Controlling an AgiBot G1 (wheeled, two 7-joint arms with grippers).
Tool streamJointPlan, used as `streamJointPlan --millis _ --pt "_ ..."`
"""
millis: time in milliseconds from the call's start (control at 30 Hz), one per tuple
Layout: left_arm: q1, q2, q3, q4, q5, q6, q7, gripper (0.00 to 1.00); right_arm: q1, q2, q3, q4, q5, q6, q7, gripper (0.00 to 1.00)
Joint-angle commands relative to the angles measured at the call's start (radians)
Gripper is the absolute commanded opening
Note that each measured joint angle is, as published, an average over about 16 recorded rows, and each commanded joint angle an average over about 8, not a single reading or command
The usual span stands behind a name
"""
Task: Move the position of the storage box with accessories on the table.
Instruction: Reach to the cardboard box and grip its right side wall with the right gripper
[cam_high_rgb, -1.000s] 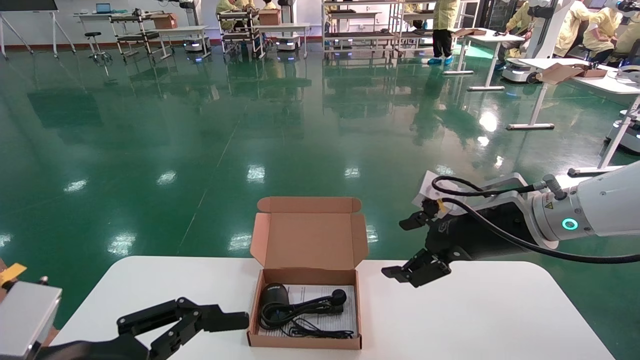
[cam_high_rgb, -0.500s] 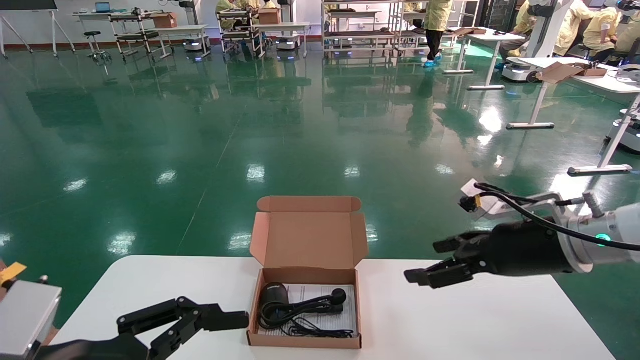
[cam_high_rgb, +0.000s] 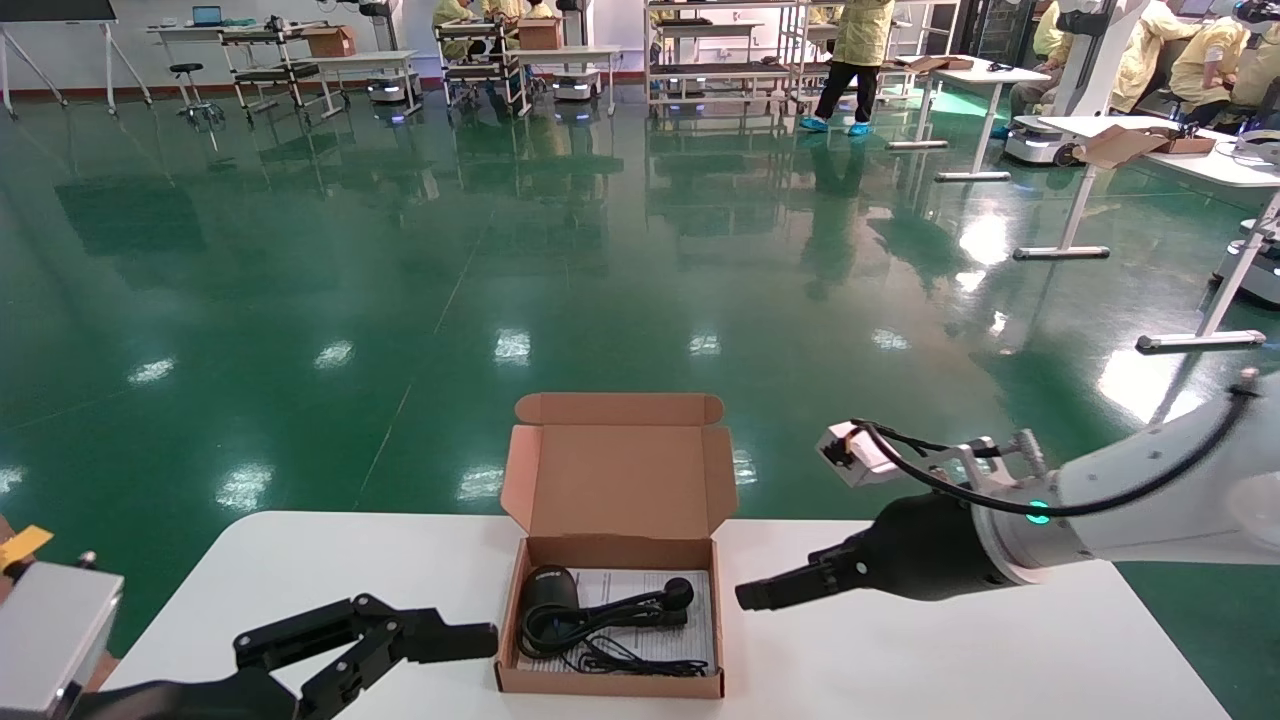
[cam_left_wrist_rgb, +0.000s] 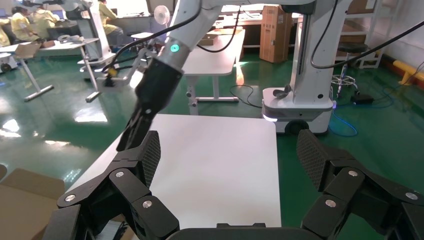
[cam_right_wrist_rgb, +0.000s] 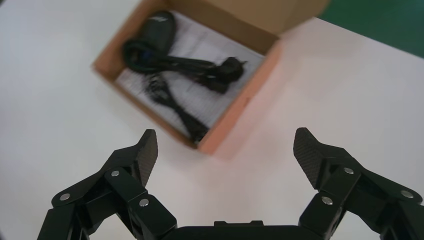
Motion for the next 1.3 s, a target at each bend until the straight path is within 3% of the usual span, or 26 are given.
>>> streamJointPlan --millis 33,300,533,933,1300 --pt "0.0 0.0 0.0 0.0 0.0 0.0 0.0 1.0 0.007 -0.034 -0.01 -0.019 -0.015 0.029 0.049 1.0" --pt "0.0 0.0 0.0 0.0 0.0 0.0 0.0 1.0 -0.016 -0.069 -0.03 0.034 -0.046 0.078 0.239 1.0" --pt "0.0 0.0 0.0 0.0 0.0 0.0 0.0 1.0 -0.069 -0.072 -0.065 0.136 -0.083 0.115 0.35 1.0" --pt "0.0 0.0 0.0 0.0 0.0 0.0 0.0 1.0 -0.165 -0.076 -0.133 0.27 -0.108 0.236 0.467 1.0" --pt "0.0 0.0 0.0 0.0 0.0 0.0 0.0 1.0 -0.233 -0.077 -0.197 0.356 -0.082 0.333 0.51 1.0"
